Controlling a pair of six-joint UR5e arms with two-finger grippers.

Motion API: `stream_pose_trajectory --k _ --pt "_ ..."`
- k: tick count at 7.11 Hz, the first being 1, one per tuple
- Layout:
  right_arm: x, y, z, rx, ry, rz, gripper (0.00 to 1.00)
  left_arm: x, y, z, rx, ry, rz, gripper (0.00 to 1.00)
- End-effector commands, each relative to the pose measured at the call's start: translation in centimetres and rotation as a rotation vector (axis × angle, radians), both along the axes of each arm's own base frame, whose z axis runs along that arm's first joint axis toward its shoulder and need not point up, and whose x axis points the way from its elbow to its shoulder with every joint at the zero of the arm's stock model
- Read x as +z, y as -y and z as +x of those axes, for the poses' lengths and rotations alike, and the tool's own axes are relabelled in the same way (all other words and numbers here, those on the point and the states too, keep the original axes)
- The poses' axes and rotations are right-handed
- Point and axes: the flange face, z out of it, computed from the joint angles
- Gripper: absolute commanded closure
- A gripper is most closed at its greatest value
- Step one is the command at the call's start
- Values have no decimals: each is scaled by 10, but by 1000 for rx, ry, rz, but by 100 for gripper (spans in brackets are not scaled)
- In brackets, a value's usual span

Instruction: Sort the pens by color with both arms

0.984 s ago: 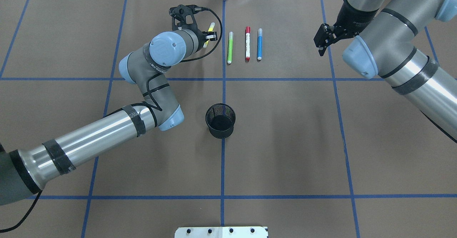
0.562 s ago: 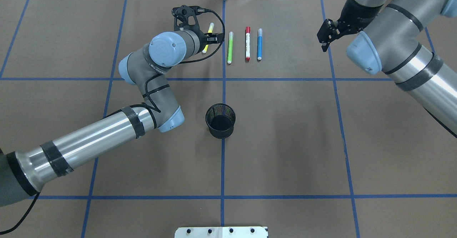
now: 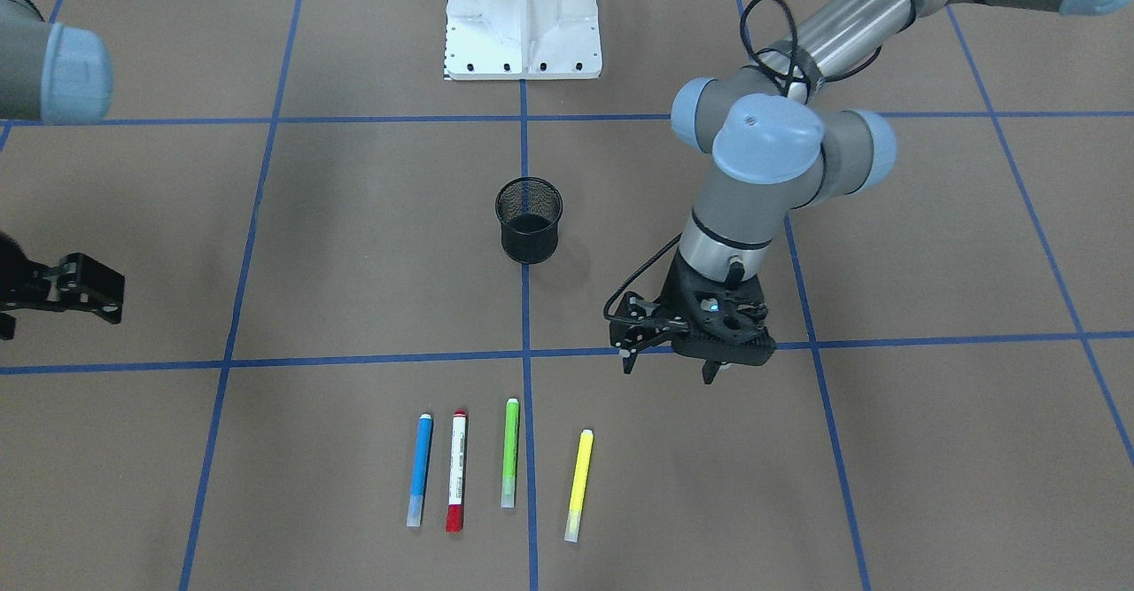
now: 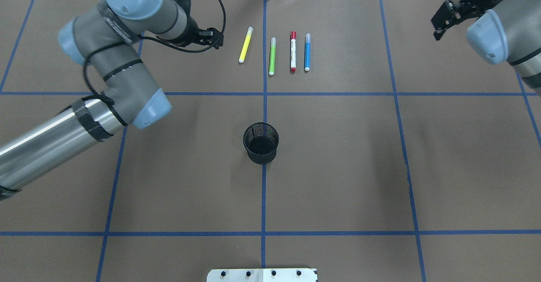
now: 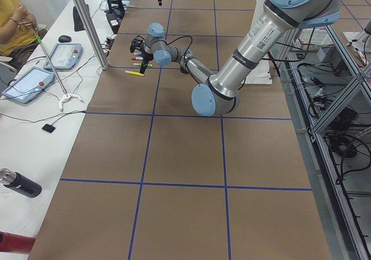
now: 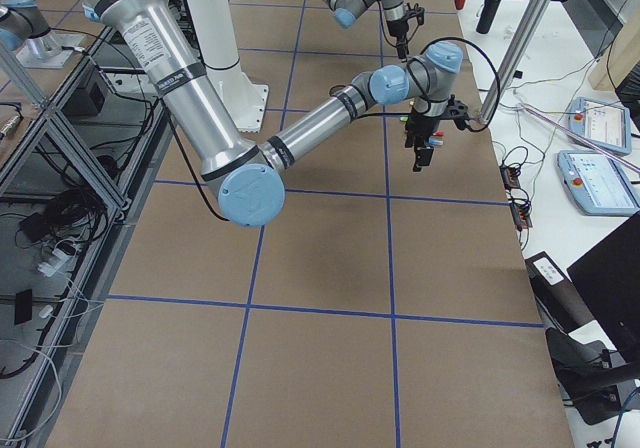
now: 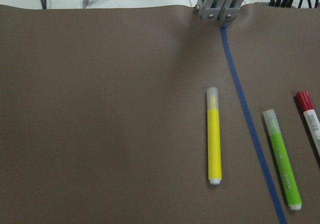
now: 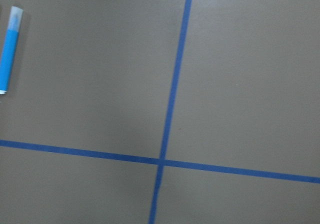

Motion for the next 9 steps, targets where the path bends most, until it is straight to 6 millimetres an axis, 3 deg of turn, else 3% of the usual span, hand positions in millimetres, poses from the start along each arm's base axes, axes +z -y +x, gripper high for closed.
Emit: stream_pose_trajectory --k 1,2,3,4,5,6,7,8,9 --pt "94 -21 93 -52 -32 13 1 4 -31 -131 164 187 -46 0" --pt "127 -33 132 -77 -38 25 1 28 -28 -192 211 272 -34 0" --pt "158 -50 178 -93 -39 42 1 76 -17 -261 289 282 -28 0" --pt "190 -70 222 -77 -34 30 1 142 -14 -332 342 297 -15 0" --pt "217 -89 257 -17 -25 -20 1 178 -7 -377 356 319 -26 0" --pt "237 -108 282 8 -14 -36 1 221 -10 -414 322 308 -100 0" --pt "253 -125 284 28 43 -45 1 259 -24 -440 294 275 -146 0" --pt "269 -140 282 42 75 -34 1 311 -53 -458 306 237 -120 0" --pt "274 -142 282 72 69 -62 1 335 -67 -466 295 201 -121 0"
